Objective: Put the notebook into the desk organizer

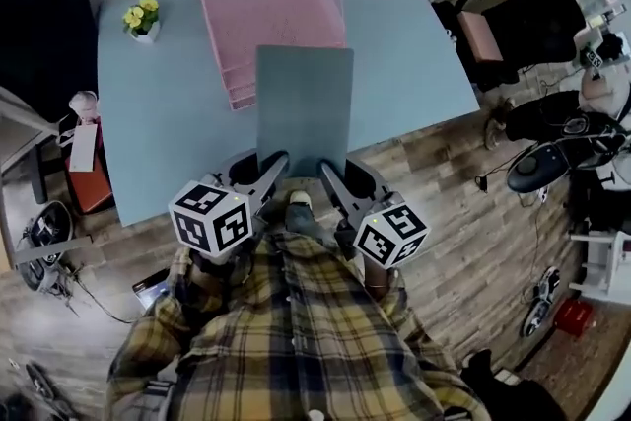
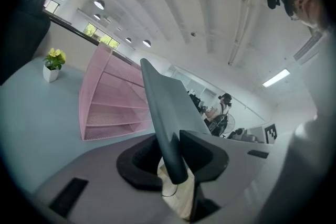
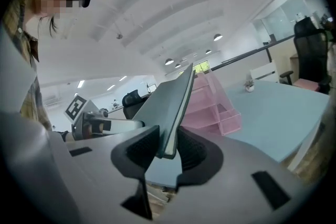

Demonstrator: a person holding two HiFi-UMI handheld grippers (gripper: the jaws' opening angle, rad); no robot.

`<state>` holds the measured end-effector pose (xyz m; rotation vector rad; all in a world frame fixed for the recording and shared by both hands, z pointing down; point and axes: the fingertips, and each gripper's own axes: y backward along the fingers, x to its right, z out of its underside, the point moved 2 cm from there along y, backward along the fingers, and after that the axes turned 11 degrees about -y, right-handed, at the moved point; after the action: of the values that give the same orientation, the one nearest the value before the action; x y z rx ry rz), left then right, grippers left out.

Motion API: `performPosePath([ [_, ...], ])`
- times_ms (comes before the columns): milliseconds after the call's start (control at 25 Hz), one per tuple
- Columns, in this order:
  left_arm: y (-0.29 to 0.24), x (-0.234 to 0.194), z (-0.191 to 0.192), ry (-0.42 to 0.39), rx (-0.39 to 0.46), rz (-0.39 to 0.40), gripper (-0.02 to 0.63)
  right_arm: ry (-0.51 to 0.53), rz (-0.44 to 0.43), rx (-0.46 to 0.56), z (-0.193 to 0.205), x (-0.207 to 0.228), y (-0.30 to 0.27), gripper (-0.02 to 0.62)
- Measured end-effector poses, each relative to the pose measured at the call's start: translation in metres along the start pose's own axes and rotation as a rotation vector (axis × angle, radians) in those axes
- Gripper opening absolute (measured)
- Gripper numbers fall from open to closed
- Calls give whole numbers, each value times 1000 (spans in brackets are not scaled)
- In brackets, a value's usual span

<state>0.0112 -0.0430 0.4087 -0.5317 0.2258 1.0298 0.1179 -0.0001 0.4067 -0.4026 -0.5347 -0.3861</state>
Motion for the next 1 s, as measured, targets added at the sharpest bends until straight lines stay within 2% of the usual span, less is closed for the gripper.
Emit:
performPosePath([
  [240,-27,-6,-14,53,70,-150,104,46,-136,-92,-31,31,-23,92],
  [480,-42,-6,-17,89,120,-262,106,79,-239,-154,-45,50,-35,92],
  [800,-47,-6,-23,105,155,-355,106,97,-328,-196,-56,57,-47,92],
  [1000,-45,-12,-27,109,165,-377,106,101,-349,-204,-59,55,-56,92],
])
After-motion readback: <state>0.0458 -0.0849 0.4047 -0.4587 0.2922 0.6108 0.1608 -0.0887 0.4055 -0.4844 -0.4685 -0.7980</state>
